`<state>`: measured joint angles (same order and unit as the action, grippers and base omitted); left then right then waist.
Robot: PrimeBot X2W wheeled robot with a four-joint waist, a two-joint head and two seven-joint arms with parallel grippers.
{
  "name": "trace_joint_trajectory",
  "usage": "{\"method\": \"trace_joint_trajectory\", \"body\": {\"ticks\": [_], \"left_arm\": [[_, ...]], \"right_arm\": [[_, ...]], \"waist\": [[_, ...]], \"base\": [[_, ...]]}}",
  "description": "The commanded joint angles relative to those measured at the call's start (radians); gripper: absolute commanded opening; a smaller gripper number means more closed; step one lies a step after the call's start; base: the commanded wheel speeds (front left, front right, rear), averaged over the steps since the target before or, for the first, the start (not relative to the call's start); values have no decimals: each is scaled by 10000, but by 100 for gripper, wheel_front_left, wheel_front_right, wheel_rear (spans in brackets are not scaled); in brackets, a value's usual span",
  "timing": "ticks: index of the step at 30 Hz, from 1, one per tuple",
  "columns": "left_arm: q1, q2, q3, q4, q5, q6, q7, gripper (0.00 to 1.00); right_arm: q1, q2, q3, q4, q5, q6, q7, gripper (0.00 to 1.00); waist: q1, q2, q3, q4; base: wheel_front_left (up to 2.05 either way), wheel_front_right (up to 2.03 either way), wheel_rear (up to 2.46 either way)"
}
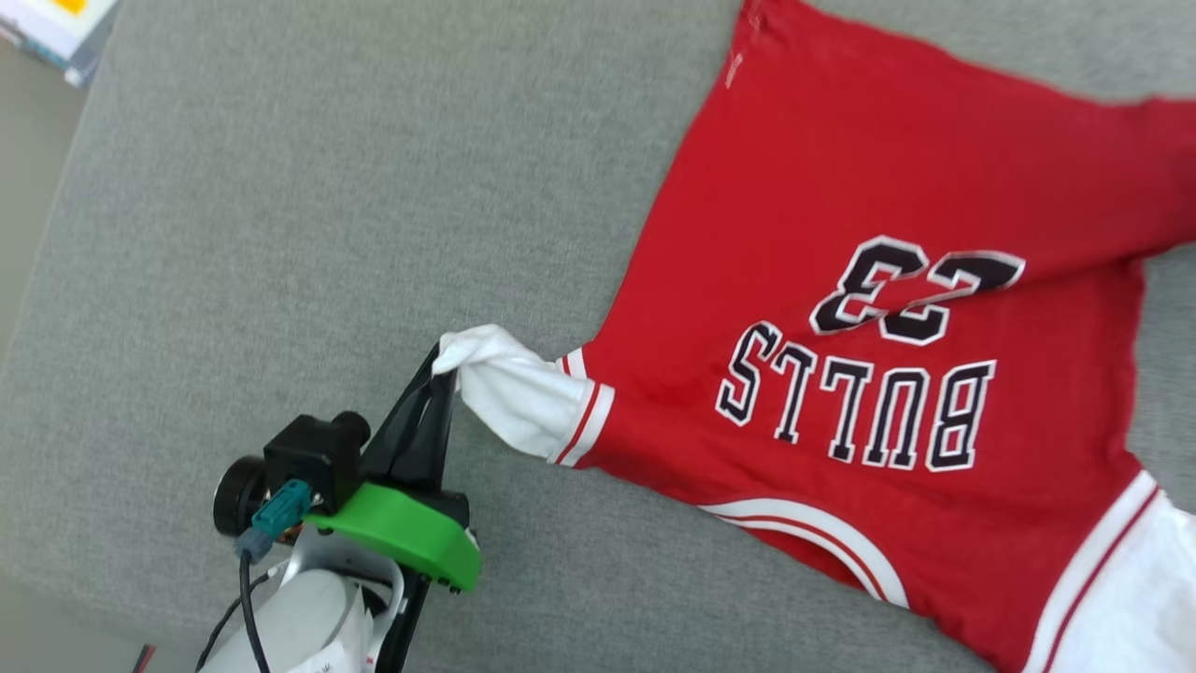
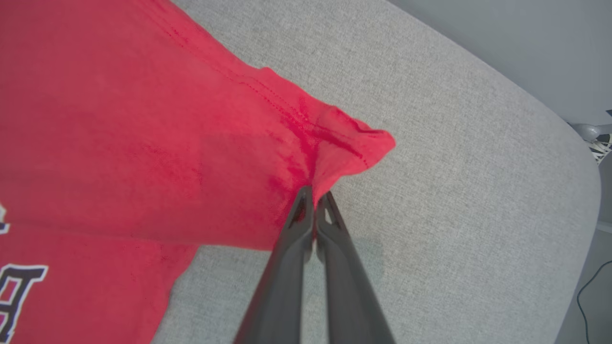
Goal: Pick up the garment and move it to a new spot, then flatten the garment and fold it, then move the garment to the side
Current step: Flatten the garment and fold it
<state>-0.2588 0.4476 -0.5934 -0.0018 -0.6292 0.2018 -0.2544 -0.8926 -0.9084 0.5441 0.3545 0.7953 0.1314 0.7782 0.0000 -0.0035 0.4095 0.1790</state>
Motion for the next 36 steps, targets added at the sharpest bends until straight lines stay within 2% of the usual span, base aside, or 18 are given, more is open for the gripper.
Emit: {"method": "trace_joint_trajectory", "body": {"ticks": [1, 9, 16, 22, 27, 33, 34, 35, 36], "left_arm": [[190, 118, 54, 22, -151, 85, 19, 0], [898, 441, 99, -151, -344, 303, 165, 0], [1227, 636, 115, -329, -397, 434, 228, 0], [1353, 721, 120, -369, -418, 511, 245, 0], [1303, 695, 57, -346, -405, 494, 253, 0], [1295, 676, 54, -248, -428, 511, 238, 0], [1305, 682, 57, -237, -432, 516, 235, 0], [1326, 691, 64, -226, -438, 527, 230, 0], [1342, 697, 67, -225, -442, 533, 226, 0]], "right_arm": [[458, -231, 115, -185, 188, -7, -180, 0], [3597, -1395, 159, -1448, 1324, -7, -1097, 0], [6240, -1566, -533, -1981, 1880, -7, -1784, 0], [8440, -1032, -1278, -2346, 1956, -7, -2087, 0], [10006, -114, -1670, -2338, 1748, -7, -2015, 0], [10643, 682, -2343, -2227, 1428, -7, -2042, 0], [10619, 760, -2554, -2251, 1370, -7, -2121, 47], [10563, 826, -2829, -2319, 1283, -7, -2208, 100], [10519, 857, -3052, -2402, 1200, -7, -2275, 100]], "waist": [[0, 35, -1033, -589], [0, 35, -1890, -1038], [0, 35, -2160, -1216], [0, 35, -2236, -1276], [0, 35, -2179, -1226], [0, 35, -2194, -1264], [0, 35, -2214, -1279], [0, 35, -2248, -1308], [0, 35, -2265, -1322]], "base": [[0, 0, 0], [0, 0, 0], [0, 0, 0], [0, 0, 0], [0, 0, 0], [0, 0, 0], [0, 0, 0], [0, 0, 0], [0, 0, 0]]}}
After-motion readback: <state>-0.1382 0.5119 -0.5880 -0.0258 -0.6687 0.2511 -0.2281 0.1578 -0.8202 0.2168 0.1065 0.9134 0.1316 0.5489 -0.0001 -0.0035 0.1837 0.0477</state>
